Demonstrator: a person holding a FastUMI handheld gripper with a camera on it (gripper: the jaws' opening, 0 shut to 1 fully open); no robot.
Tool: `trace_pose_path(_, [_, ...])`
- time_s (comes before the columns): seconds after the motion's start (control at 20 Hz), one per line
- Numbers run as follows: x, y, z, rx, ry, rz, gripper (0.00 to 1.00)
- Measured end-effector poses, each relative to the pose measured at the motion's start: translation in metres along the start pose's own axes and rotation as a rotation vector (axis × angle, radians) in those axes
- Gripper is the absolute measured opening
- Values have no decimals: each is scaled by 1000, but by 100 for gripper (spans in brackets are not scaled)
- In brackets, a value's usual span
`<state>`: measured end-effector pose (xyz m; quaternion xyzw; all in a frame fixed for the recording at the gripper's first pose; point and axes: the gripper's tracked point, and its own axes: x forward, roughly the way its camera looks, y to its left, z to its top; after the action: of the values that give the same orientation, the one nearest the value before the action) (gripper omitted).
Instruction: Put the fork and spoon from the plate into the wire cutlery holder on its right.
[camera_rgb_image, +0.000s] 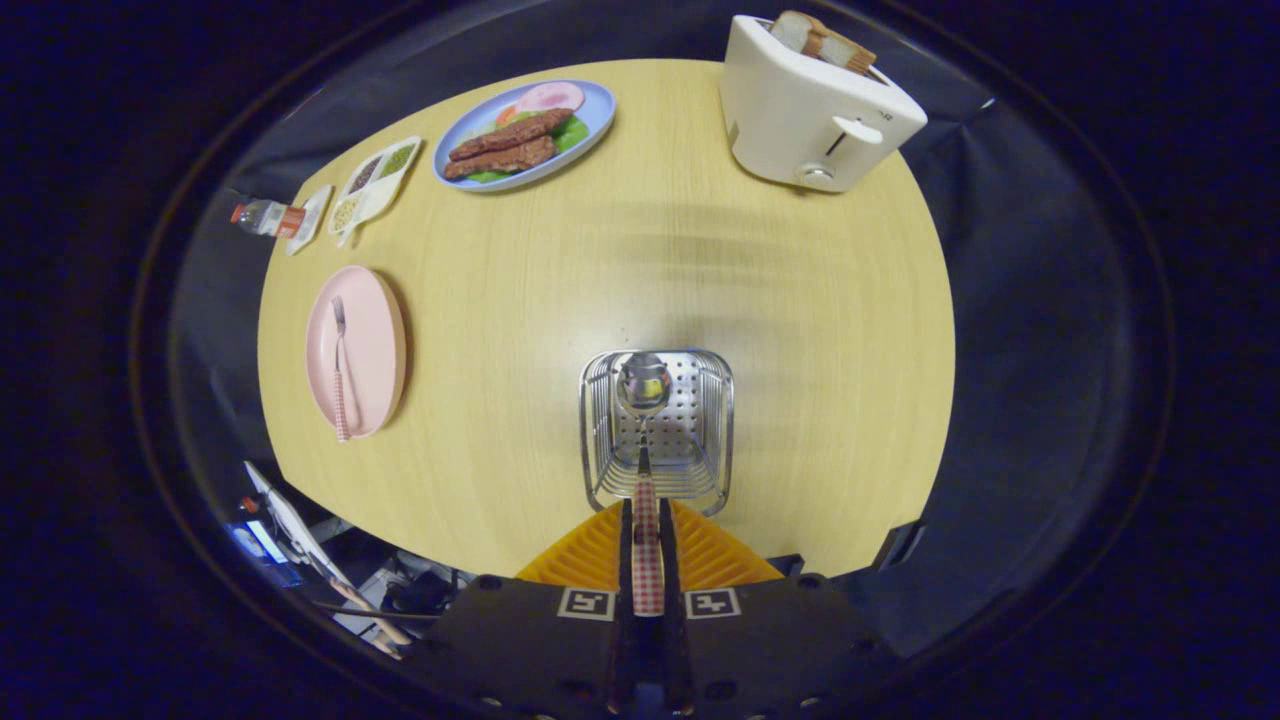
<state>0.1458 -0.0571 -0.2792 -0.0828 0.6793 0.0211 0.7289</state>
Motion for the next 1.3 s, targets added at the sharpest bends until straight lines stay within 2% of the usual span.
trace_pose_path(0.15, [-8, 12, 3, -26, -64, 4, 13])
trace_pose_path(0.2, [-10, 16, 2, -26, -78, 4, 23])
trace_pose_path(0.3, [-13, 30, 3, -27, -120, 15, 30])
trace_pose_path(0.45, [-17, 50, 1, -52, -186, 22, 34])
trace_pose_path(0.65, [-30, 82, 3, -99, -304, 16, 53])
trace_pose_path(0.8, [-34, 115, 7, -147, -378, 32, 76])
trace_pose_path(0.85, [-35, 129, 6, -161, -398, 43, 80])
trace_pose_path(0.95, [-36, 160, 9, -178, -444, 78, 95])
trace_pose_path(1.0, [-36, 177, 11, -181, -472, 94, 99])
trace_pose_path(1.3, [-18, 254, 19, -204, -577, 103, 97])
